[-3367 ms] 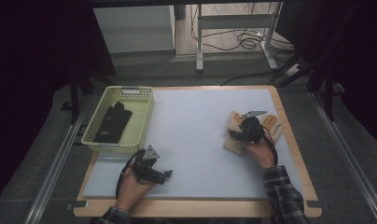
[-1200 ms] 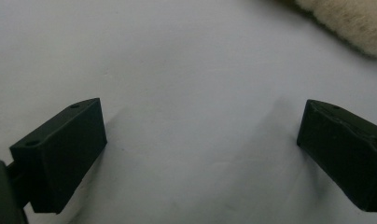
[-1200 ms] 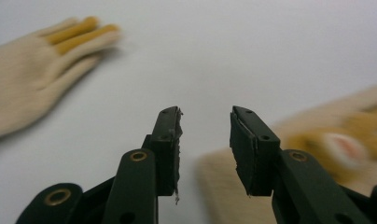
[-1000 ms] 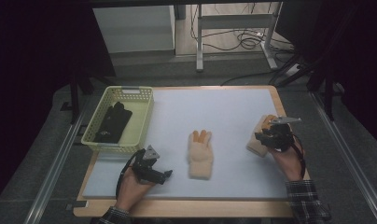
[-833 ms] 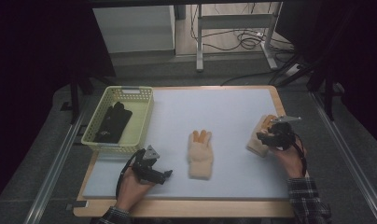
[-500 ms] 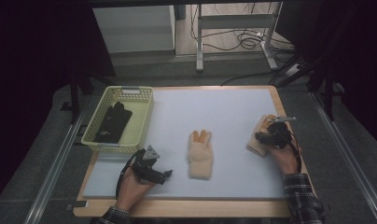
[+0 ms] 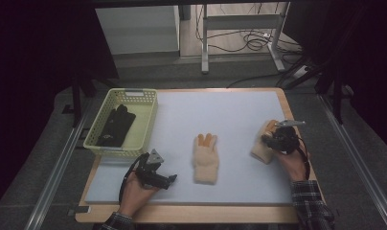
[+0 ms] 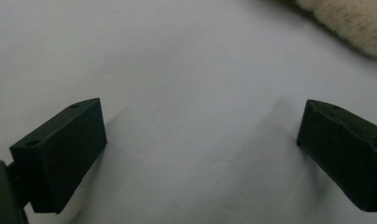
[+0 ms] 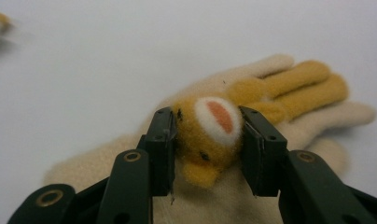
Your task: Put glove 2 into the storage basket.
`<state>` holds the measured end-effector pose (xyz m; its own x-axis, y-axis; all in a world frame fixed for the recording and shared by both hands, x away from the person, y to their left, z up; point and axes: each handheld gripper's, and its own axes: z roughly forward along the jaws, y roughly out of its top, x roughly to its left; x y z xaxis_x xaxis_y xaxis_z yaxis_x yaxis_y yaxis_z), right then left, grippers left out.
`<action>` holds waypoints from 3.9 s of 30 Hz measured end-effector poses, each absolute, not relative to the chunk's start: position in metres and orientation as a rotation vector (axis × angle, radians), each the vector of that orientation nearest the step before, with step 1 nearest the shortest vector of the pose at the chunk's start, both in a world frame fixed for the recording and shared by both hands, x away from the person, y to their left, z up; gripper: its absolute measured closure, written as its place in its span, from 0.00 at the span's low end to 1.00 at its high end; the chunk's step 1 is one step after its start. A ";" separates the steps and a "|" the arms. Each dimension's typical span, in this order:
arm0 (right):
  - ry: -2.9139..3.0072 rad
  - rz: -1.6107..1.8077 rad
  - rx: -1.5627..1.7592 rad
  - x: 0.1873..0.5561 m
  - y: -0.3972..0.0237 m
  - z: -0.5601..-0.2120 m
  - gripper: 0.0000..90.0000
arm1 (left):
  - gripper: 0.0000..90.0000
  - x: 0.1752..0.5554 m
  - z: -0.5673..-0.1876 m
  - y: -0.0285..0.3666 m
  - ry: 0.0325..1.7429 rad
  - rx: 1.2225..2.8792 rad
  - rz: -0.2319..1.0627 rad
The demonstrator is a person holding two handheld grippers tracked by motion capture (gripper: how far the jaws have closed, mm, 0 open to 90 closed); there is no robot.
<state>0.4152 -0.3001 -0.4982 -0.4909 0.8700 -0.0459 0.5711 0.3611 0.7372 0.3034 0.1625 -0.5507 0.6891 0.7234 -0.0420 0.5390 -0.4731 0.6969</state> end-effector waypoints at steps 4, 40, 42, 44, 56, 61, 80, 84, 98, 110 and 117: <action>2.209 0.985 1.201 0.406 -0.291 -0.485 0.65 | 0.02 0.303 -0.551 0.162 0.962 2.193 0.337; 2.589 1.123 0.728 0.361 -0.115 -0.466 0.63 | 0.02 0.303 -0.551 0.163 0.962 2.192 0.339; 2.608 1.102 0.744 0.365 -0.110 -0.478 0.62 | 0.02 0.303 -0.551 0.163 0.962 2.192 0.339; 2.621 1.074 0.748 0.366 -0.108 -0.486 0.60 | 0.02 0.303 -0.551 0.163 0.962 2.192 0.339; 2.632 1.080 0.752 0.363 -0.110 -0.494 0.43 | 0.02 0.303 -0.551 0.162 0.962 2.192 0.339; 2.572 1.112 0.759 0.365 -0.125 -0.480 0.41 | 0.02 0.303 -0.551 0.162 0.962 2.193 0.340; 2.599 1.127 0.774 0.343 -0.172 -0.506 0.91 | 0.02 0.303 -0.551 0.162 0.961 2.194 0.338; 2.625 1.115 0.740 0.336 -0.167 -0.513 0.95 | 0.02 0.303 -0.551 0.162 0.961 2.194 0.339; 2.674 1.123 0.717 0.331 -0.148 -0.527 0.99 | 0.02 0.303 -0.551 0.162 0.961 2.194 0.338; 2.658 1.136 0.683 0.335 -0.118 -0.532 0.98 | 0.02 0.303 -0.551 0.163 0.962 2.194 0.339; 2.637 1.140 0.681 0.340 -0.105 -0.534 0.98 | 0.03 0.300 -0.550 0.164 0.977 2.191 0.341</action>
